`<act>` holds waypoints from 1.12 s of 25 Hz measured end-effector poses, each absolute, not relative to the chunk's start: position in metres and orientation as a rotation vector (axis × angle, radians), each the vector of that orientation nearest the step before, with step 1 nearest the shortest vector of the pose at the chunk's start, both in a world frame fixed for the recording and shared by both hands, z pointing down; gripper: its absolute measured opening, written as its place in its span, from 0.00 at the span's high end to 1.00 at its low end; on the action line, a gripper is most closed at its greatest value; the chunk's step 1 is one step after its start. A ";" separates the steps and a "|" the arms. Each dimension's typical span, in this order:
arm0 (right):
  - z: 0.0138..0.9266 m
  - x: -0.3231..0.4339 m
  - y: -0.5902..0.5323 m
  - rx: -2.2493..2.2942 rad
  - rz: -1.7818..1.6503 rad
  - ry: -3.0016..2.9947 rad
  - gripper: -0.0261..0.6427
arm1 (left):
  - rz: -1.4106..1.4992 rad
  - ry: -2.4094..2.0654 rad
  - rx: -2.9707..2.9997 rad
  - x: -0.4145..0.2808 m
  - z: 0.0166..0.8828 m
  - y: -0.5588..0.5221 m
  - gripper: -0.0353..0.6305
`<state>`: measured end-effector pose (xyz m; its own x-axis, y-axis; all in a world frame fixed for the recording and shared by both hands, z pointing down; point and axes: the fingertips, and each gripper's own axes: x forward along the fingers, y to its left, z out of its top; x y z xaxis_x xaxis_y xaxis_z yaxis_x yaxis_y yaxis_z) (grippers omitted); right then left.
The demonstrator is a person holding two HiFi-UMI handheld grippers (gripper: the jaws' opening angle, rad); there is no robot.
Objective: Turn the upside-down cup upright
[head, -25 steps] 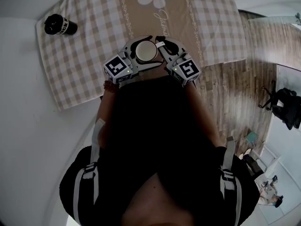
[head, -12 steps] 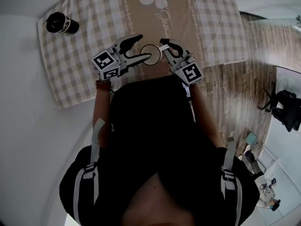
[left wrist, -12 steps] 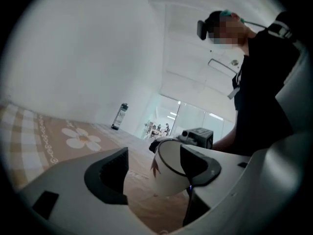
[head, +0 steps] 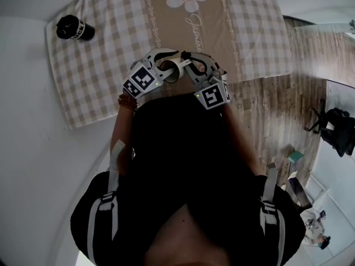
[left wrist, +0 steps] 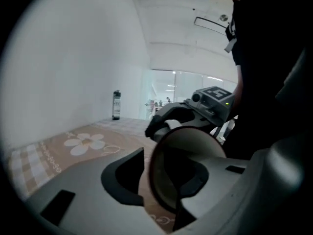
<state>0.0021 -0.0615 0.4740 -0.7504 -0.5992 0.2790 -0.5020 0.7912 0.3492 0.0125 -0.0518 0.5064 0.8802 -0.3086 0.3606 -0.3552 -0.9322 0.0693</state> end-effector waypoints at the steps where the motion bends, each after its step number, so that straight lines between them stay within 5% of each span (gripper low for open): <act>1: 0.471 0.001 -0.063 0.850 -0.360 -2.611 0.95 | 0.524 -0.517 2.939 0.015 0.503 -0.051 0.81; 23: 0.478 0.007 -0.059 0.792 -0.377 -2.627 0.83 | 0.771 -0.495 3.031 0.011 0.510 -0.044 0.85; 28: 0.464 0.010 -0.071 0.971 -0.483 -2.580 0.82 | 0.520 -0.653 2.955 0.001 0.497 -0.063 0.83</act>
<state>0.0097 -0.0710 0.4635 -0.7081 -0.6790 0.1938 -0.5628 0.7085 0.4257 0.0007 -0.0628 0.4969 0.8524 -0.3970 0.3402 -0.4208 -0.9071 -0.0041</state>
